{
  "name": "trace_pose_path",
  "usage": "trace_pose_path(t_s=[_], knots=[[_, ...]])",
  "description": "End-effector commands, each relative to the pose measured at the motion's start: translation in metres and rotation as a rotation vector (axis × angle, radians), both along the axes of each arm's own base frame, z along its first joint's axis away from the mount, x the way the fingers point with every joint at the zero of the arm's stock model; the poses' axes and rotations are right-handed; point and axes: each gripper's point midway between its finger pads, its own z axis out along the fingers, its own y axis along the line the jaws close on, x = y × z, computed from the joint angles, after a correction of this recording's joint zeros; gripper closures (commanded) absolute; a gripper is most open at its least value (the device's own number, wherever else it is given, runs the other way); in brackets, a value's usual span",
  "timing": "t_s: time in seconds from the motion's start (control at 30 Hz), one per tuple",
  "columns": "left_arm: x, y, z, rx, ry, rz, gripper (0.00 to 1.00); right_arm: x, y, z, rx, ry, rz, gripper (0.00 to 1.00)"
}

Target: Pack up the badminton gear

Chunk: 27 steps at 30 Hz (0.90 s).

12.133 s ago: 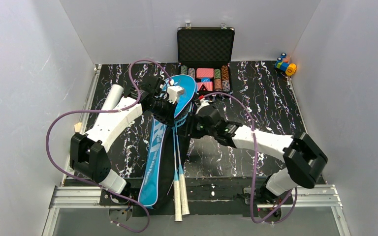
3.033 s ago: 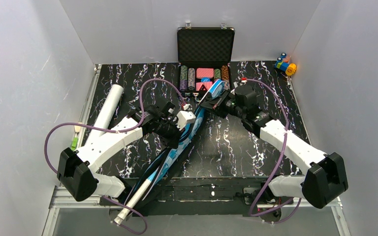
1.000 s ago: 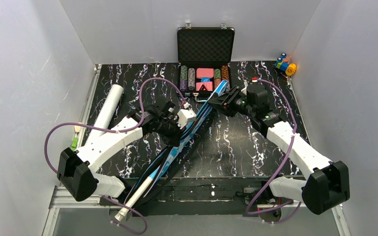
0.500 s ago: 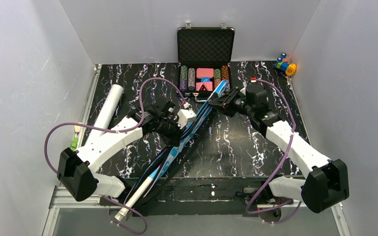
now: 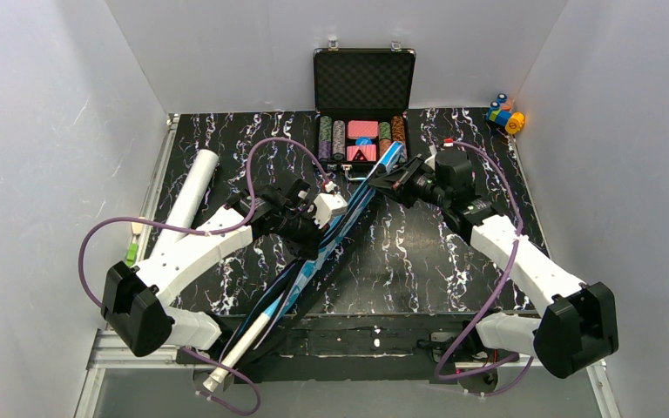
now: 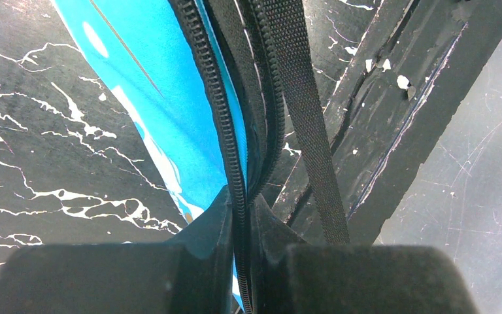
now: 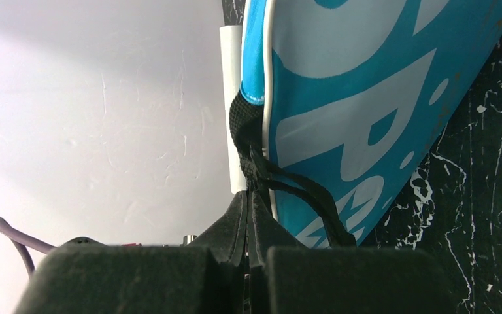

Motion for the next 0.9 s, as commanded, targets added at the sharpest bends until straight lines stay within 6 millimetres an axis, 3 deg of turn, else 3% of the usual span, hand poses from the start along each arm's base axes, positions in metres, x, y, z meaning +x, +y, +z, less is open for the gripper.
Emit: trace_pose_path(t_s=[0.0, 0.33, 0.47, 0.8, 0.87], knots=[[0.006, -0.008, 0.019, -0.065, -0.064, -0.016, 1.00, -0.013, 0.010, 0.020, 0.053, -0.057, 0.038, 0.99], [0.008, -0.008, 0.019, -0.062, -0.069, -0.011, 1.00, -0.048, 0.039, 0.007, 0.055, -0.022, 0.122, 0.99], [0.010, -0.008, 0.020, -0.060, -0.074, -0.006, 1.00, -0.071, 0.060, 0.002, 0.046, -0.006, 0.201, 0.99], [0.021, -0.018, 0.032, -0.070, -0.065, 0.019, 1.00, -0.124, 0.102, -0.035, -0.010, 0.087, 0.387, 0.99], [0.022, -0.020, 0.036, -0.070, -0.050, 0.021, 0.91, -0.125, 0.102, -0.036, -0.012, 0.088, 0.394, 0.99]])
